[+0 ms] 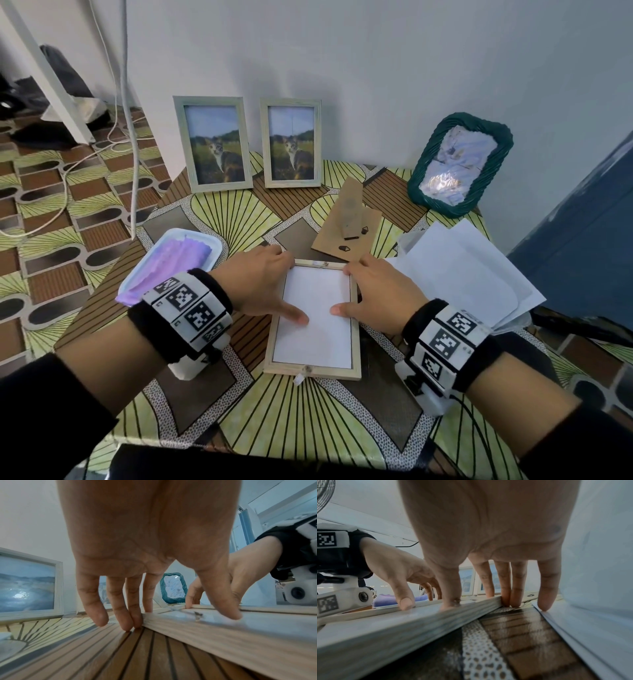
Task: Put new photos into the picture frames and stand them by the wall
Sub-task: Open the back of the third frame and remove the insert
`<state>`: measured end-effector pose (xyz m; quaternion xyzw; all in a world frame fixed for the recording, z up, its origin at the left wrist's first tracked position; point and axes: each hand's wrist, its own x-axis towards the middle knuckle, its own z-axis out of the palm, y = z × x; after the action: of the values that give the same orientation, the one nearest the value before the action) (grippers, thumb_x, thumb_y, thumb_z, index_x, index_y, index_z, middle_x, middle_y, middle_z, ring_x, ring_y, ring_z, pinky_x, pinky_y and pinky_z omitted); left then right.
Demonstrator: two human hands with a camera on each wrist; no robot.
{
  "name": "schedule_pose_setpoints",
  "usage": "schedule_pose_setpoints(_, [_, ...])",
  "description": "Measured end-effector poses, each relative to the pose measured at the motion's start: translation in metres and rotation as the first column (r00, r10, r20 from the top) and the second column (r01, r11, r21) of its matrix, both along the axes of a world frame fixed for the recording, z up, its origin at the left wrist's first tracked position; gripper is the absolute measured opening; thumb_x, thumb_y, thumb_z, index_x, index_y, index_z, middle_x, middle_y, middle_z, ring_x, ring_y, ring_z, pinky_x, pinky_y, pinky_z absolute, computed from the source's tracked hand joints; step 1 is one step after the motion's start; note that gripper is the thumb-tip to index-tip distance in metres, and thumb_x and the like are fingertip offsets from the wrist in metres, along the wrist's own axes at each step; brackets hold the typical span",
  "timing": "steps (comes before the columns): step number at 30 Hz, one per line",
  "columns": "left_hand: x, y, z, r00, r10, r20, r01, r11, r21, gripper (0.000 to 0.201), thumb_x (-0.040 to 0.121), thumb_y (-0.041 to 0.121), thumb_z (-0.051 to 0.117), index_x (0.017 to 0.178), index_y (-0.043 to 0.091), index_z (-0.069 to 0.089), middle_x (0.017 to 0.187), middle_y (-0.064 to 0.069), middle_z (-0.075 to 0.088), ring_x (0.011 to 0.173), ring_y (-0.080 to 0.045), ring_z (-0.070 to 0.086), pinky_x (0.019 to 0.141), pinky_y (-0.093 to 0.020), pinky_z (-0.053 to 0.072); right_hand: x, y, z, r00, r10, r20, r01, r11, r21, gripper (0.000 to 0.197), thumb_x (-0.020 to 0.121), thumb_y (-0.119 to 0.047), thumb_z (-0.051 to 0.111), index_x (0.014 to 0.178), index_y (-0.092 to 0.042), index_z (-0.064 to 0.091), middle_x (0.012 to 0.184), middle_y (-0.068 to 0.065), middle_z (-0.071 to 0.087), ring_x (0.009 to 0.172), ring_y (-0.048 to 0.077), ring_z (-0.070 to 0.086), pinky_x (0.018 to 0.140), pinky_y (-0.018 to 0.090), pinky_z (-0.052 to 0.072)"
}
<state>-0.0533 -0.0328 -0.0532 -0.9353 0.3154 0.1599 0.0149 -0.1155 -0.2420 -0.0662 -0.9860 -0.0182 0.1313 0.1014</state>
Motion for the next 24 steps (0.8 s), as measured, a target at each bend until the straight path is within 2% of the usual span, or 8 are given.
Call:
schedule_pose_setpoints(7, [0.0,0.0006,-0.0029,1.0,-0.024,0.015,0.023,0.999,0.037,0.098,0.054,0.087,0.064,0.124,0.023,0.041,0.12,0.004,0.047,0.107,-0.015,0.045,0.093,-0.036,0.045,0.006,0.0,0.0011,0.999,0.007,-0.033,-0.007,1.0,-0.018,0.084,0.065,-0.073,0.07,0.126,-0.02,0.044,0.125,0.0,0.046,0.116,0.022,0.044,0.093,0.044,0.047])
schedule_pose_setpoints(11, [0.0005,0.0013,-0.0047,1.0,-0.018,0.017,0.018,1.0,0.022,0.097,0.054,0.087,0.064,0.123,0.023,0.041,0.12,0.005,0.047,0.106,-0.014,0.044,0.093,-0.035,0.044,0.0066,-0.0005,0.0008,0.999,0.0,-0.04,-0.001,1.0,-0.008,0.077,0.064,-0.071,0.072,0.118,-0.022,0.046,0.121,0.0,0.045,0.115,0.022,0.043,0.093,0.044,0.046])
schedule_pose_setpoints(17, [0.0013,0.0033,-0.007,1.0,-0.005,0.014,0.005,1.0,-0.001,0.1,0.051,0.089,0.063,0.124,0.025,0.039,0.121,0.006,0.047,0.108,-0.014,0.044,0.094,-0.037,0.044,0.0049,0.0035,0.0005,1.0,0.006,-0.03,-0.008,0.998,-0.057,0.087,0.068,-0.071,0.069,0.131,-0.016,0.042,0.128,0.004,0.045,0.119,0.024,0.044,0.095,0.046,0.046])
schedule_pose_setpoints(24, [-0.0006,0.0058,-0.0078,1.0,-0.001,0.003,0.001,0.999,-0.042,0.101,0.053,0.088,0.063,0.129,0.027,0.038,0.122,0.006,0.045,0.108,-0.014,0.043,0.095,-0.037,0.044,0.0102,0.001,0.0066,0.998,0.015,-0.06,-0.017,0.999,-0.046,0.081,0.066,-0.069,0.072,0.125,-0.019,0.045,0.123,0.003,0.047,0.114,0.024,0.046,0.094,0.046,0.046])
